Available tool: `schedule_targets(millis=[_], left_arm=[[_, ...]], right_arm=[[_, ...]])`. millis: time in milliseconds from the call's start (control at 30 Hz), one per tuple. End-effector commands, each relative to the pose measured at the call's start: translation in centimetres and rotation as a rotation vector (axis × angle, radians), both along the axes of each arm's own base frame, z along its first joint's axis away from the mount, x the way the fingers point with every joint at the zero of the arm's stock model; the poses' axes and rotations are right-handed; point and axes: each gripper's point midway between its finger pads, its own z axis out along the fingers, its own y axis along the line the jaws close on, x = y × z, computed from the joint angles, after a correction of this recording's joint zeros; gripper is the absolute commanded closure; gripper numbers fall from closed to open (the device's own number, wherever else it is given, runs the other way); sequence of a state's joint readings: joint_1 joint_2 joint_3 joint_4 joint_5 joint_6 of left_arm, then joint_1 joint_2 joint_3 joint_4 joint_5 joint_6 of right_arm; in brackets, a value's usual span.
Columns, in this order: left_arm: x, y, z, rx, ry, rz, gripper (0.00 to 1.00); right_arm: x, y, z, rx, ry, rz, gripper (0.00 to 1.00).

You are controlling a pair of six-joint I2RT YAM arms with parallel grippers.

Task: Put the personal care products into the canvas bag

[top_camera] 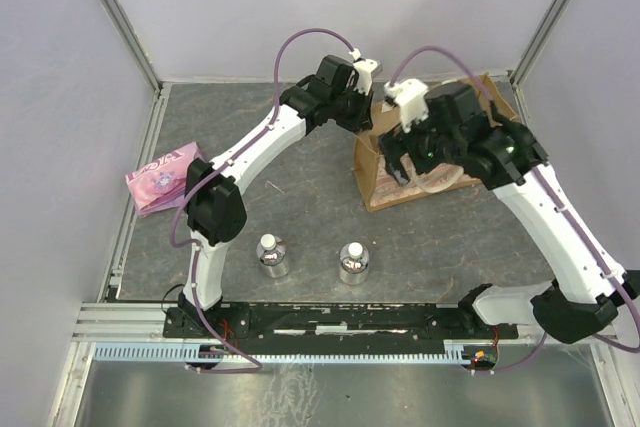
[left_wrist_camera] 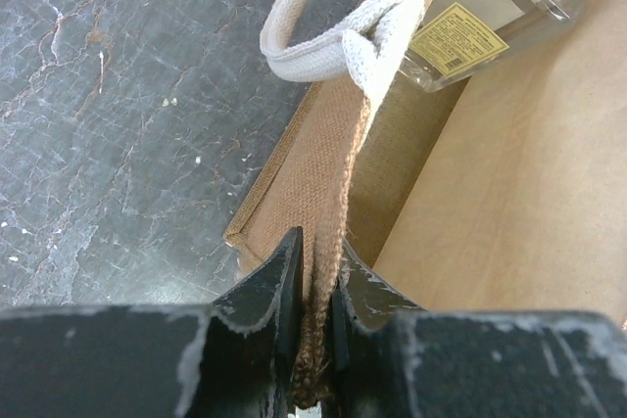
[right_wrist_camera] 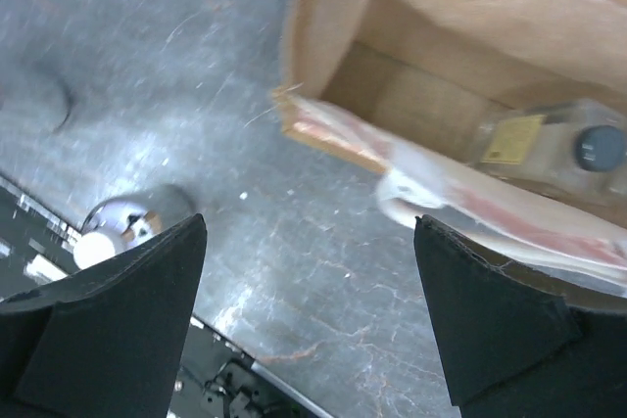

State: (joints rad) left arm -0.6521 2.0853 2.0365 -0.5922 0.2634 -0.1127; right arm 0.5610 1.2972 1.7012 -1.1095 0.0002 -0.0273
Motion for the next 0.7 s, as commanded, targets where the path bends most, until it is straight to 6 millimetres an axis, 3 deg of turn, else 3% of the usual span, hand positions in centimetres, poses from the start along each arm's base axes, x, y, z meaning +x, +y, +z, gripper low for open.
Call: schedule_targets(millis=[0,267,500,667], left_arm=[[0.9,0.3,1.4,0.003,-0.059,-0.024,0.79],[1.0,1.3,1.3,0.025,-0.056,-0.016,0.79],[0.8,1.9,1.0,0.032,-0.046,-0.019,0.79],[1.0,2.0,1.2,0.036,-0.053,-0.031,0.79]], right_arm=[[-3.4,3.2,-2.6,-0.057,0.092,0.147,0.06],[-7.5,7.3,-4.8,-0.112,0.163,0.267,0.06],[-11.1,9.2,-7.9,-0.179,0.25,0.335,0.06],[-12.5,9.6,-10.3,-0.236,0.298,0.378,0.06]])
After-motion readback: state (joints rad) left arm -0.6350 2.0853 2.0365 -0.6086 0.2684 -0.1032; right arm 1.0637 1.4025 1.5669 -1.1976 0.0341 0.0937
